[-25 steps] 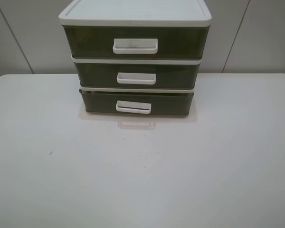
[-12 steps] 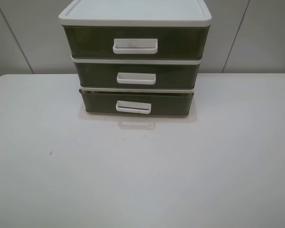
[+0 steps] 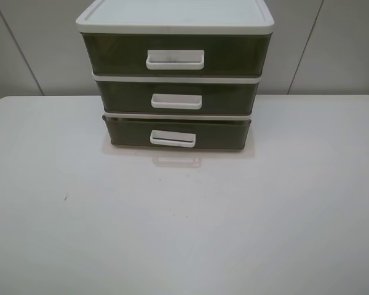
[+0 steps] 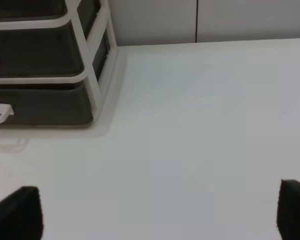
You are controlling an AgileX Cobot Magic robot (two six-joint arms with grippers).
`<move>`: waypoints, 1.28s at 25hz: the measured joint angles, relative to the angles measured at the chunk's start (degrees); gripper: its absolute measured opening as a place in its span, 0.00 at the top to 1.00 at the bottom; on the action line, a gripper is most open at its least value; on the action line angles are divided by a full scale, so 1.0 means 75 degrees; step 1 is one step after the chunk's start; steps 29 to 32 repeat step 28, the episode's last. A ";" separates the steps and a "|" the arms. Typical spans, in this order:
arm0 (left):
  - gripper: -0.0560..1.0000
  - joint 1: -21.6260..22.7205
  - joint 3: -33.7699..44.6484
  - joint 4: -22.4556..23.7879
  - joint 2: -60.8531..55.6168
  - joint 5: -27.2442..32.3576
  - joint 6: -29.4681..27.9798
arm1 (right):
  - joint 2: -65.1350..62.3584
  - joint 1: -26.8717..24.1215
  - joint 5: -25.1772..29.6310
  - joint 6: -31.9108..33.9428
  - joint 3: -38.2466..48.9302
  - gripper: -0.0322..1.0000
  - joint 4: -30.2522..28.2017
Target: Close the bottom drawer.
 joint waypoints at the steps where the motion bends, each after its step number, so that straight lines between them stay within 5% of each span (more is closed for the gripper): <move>1: 0.27 0.0000 0.0000 0.0000 0.0000 0.0000 0.0000 | 0.0000 0.0000 -0.0028 -0.0052 0.0000 0.17 0.0000; 32: 0.27 0.0000 0.0000 0.0000 0.0000 0.0000 0.0000 | 0.0000 0.0000 -0.0102 -0.0146 0.0000 0.17 0.0000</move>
